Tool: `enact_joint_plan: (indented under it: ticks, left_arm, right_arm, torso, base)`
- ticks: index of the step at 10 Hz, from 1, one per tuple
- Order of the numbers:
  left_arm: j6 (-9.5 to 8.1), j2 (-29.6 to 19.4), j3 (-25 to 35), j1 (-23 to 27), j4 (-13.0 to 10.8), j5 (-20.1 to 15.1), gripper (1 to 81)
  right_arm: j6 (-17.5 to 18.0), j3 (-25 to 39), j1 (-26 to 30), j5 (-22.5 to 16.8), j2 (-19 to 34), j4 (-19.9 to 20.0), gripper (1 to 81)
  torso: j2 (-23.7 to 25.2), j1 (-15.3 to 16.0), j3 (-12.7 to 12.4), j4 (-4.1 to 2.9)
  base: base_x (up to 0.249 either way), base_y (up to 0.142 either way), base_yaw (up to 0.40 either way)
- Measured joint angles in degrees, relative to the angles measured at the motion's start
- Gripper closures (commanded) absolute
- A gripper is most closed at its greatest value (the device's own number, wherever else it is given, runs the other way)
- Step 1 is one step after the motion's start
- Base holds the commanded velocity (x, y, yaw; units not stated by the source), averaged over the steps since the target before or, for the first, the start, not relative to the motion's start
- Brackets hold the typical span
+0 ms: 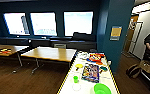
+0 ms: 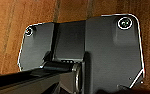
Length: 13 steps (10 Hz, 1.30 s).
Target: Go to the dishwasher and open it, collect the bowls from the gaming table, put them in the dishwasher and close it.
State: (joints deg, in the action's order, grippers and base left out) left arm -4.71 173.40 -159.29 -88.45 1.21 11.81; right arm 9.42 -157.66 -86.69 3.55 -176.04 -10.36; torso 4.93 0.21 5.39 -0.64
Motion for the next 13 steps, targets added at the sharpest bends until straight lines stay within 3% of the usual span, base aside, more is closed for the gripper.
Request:
enact_joint_plan:
  ticks: [6, 13]
  left_arm:
    - [0.0, -0.2, 0.0, 0.0, 0.0, 0.0, 1.0]
    - [0.02, 0.0, -0.1, 0.0, 0.0, -0.1, 1.0]
  right_arm:
    - [0.0, 0.0, -0.2, 0.1, 0.2, 0.0, 1.0]
    - [0.0, 0.0, -0.6, 0.3, 0.2, 0.0, 1.0]
  torso:
    - [0.0, 0.1, 0.0, 0.0]
    - [0.0, 0.1, 0.0, 0.0]
  base:
    - [0.092, 0.126, 0.0]
    - [0.0, 0.13, 0.0]
